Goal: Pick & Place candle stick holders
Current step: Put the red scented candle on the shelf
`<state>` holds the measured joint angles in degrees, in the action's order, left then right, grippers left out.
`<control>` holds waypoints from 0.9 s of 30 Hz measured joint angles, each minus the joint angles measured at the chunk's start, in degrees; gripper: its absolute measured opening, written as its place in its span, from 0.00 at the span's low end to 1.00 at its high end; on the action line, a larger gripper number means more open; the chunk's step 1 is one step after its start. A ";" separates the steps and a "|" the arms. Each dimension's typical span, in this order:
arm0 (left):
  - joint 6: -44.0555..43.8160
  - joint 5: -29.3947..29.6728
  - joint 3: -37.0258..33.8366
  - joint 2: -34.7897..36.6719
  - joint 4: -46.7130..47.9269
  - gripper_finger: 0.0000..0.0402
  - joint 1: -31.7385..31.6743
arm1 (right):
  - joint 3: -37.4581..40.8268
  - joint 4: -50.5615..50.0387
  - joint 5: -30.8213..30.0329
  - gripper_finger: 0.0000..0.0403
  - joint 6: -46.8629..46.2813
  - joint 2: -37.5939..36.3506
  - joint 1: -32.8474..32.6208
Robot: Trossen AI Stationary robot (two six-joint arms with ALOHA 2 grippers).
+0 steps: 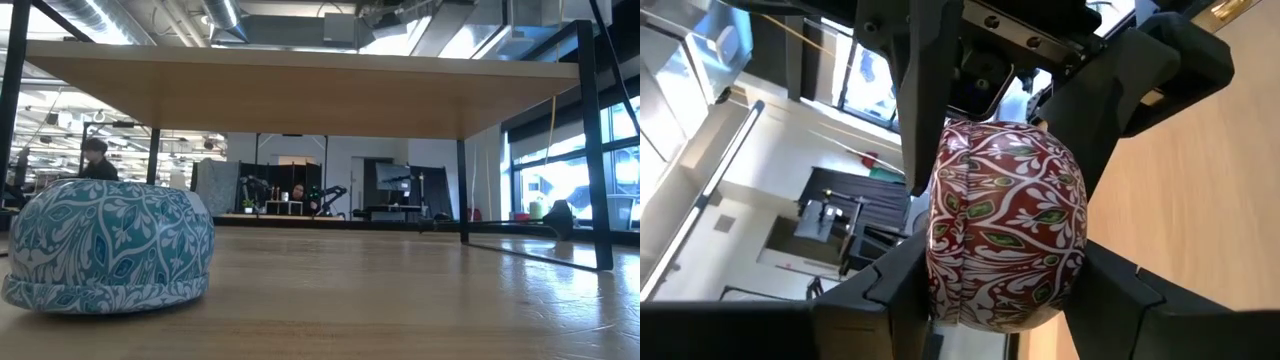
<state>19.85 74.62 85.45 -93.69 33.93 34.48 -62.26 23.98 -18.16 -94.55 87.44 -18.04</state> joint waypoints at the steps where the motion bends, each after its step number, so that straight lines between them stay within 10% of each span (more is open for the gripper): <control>1: 0.18 -0.01 0.00 0.00 0.02 0.45 -0.05 | 0.00 0.02 0.06 0.60 -0.12 0.00 0.00; 27: 3.86 -1.04 0.04 -0.02 0.26 0.45 -1.53 | 0.02 2.51 1.08 0.59 -1.24 0.02 -0.87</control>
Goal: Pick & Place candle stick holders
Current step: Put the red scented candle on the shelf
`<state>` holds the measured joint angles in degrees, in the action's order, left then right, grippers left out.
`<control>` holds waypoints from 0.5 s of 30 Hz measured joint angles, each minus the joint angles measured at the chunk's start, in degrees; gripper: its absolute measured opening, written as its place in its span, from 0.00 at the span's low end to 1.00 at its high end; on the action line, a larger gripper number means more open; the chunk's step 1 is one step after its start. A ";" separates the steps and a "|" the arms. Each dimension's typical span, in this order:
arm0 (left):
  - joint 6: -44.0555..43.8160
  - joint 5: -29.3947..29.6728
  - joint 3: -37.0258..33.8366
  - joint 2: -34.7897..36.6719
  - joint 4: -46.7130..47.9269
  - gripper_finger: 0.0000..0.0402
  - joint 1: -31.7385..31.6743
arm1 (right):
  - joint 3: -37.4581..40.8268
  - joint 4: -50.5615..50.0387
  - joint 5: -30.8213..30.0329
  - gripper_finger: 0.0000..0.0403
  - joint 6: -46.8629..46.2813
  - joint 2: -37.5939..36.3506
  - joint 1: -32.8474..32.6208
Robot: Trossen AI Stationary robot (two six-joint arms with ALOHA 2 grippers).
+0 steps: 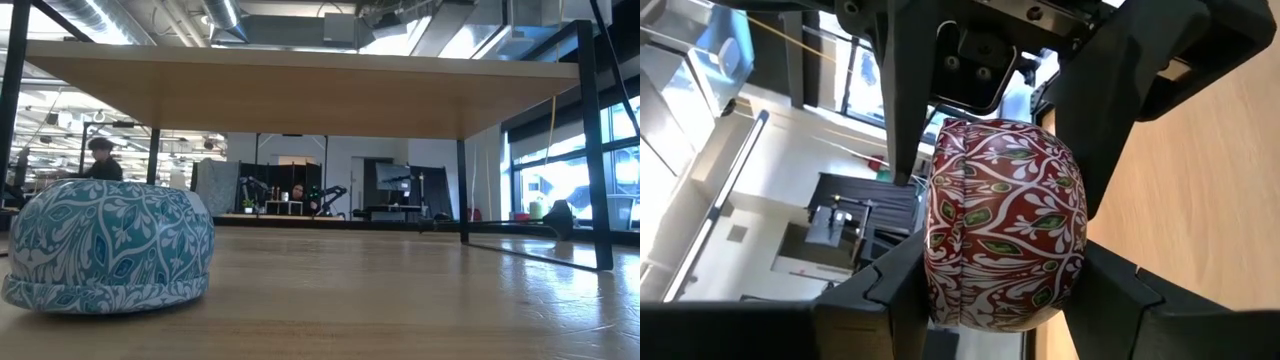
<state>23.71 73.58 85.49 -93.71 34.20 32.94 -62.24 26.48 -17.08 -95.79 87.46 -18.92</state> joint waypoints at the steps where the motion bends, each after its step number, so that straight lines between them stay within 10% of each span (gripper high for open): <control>1: 0.02 -0.04 0.00 0.00 -0.02 0.45 -0.08 | 0.00 -0.07 0.01 0.59 0.00 0.00 0.02; 15: 1.11 0.49 -0.15 -0.20 -0.13 0.45 0.57 | -0.24 -1.93 0.86 0.43 -1.11 -0.04 -0.04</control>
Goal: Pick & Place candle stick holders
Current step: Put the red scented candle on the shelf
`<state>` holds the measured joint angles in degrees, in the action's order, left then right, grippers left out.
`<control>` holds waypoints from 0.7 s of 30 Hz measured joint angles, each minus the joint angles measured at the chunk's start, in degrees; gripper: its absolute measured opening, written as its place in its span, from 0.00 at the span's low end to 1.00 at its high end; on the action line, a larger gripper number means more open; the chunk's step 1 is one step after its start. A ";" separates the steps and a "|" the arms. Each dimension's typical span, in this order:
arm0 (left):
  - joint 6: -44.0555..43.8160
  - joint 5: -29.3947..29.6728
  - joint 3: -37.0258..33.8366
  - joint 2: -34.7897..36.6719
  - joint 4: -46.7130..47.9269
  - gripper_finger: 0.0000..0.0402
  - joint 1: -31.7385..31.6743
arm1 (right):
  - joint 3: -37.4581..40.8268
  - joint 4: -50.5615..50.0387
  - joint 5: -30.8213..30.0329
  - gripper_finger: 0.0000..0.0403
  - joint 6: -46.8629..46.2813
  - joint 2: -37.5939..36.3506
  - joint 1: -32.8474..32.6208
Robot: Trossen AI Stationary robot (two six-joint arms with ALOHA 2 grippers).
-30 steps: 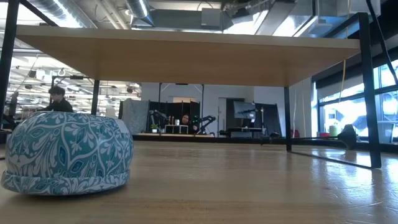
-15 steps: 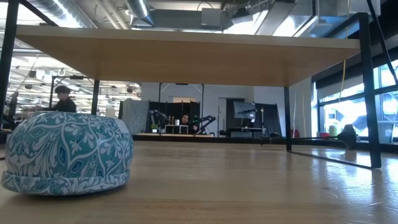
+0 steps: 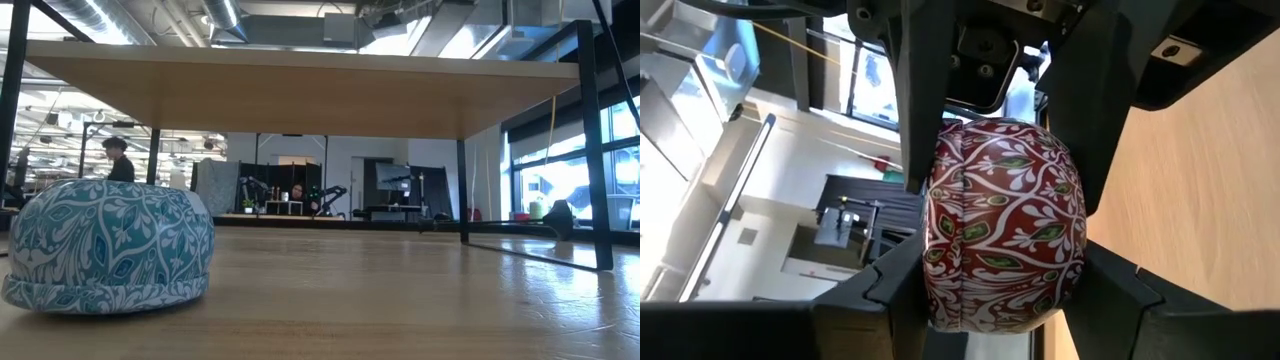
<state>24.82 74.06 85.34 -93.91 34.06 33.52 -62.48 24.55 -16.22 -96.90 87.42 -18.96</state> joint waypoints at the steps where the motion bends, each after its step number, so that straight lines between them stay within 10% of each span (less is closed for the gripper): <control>1: 0.00 0.02 0.00 -0.02 -0.04 0.45 0.12 | 0.00 -0.05 0.05 0.43 0.02 0.00 0.00; 21: -11.30 8.43 -0.07 -0.01 5.99 0.74 2.95 | -0.04 -1.04 -0.44 0.44 1.11 -0.09 -0.55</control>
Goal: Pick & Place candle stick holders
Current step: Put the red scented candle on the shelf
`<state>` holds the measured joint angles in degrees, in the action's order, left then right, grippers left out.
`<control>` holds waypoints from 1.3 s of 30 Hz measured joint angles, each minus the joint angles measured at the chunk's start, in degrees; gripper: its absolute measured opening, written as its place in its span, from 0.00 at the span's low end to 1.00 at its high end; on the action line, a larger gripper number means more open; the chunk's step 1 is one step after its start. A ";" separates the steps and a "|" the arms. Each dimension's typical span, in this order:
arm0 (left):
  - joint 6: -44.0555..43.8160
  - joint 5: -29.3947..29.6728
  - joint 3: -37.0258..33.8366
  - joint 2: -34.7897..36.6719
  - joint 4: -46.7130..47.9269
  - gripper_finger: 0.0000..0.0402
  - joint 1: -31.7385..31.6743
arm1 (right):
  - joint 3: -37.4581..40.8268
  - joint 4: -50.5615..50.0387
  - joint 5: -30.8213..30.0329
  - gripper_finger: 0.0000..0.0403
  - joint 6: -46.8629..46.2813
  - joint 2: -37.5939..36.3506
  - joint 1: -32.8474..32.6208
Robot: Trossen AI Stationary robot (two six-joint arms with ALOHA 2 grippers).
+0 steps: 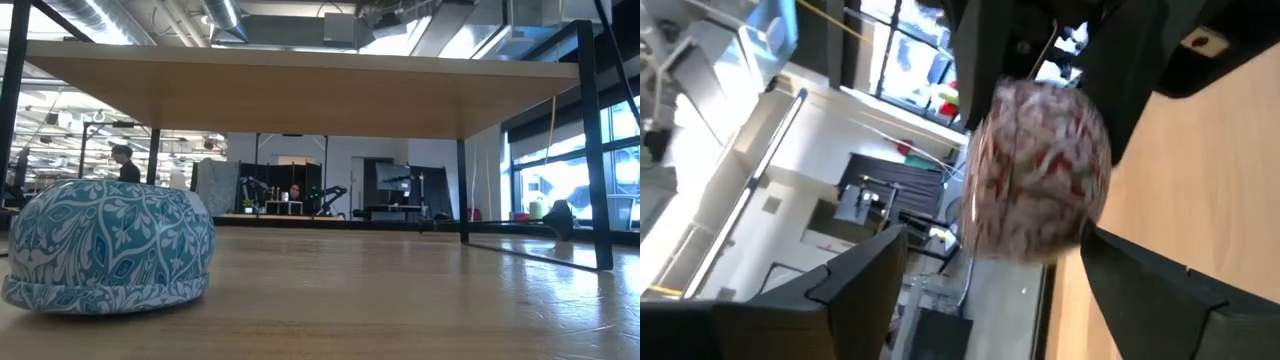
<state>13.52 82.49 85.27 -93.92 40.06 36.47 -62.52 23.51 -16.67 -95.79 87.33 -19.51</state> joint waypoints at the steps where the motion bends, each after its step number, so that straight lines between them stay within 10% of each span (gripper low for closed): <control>1: -2.78 0.12 0.00 0.16 2.33 0.74 0.57 | 0.00 -0.35 0.00 0.44 -0.02 0.00 -0.23; 17: -88.22 -18.11 0.02 3.73 48.69 0.73 2.42 | 0.11 -6.73 -1.05 0.45 0.61 0.00 -3.03; 25: -98.81 -17.89 0.04 3.73 49.96 0.73 5.57 | 0.11 -4.85 1.79 0.45 1.95 0.02 -4.73; 39: -111.34 -11.16 0.07 3.73 49.96 0.73 6.12 | 0.15 9.67 -20.61 0.44 -8.71 11.52 -11.73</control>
<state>-97.82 71.33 85.34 -90.19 90.02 42.59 -62.37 33.18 -37.28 -104.49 98.85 -31.24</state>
